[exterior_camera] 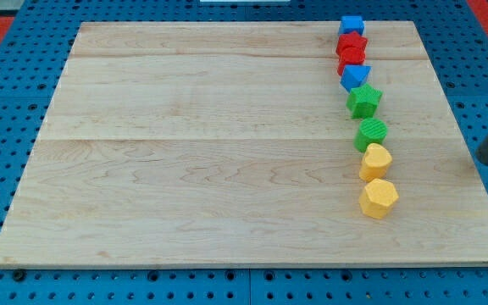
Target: Point at the green star
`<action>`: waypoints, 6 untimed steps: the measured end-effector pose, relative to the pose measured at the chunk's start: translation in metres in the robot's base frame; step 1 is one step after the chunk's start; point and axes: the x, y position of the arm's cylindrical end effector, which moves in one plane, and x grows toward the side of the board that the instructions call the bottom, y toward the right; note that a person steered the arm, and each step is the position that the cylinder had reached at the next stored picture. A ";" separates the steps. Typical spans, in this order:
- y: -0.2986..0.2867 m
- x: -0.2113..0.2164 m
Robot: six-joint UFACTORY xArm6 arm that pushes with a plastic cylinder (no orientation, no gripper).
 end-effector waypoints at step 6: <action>-0.103 -0.102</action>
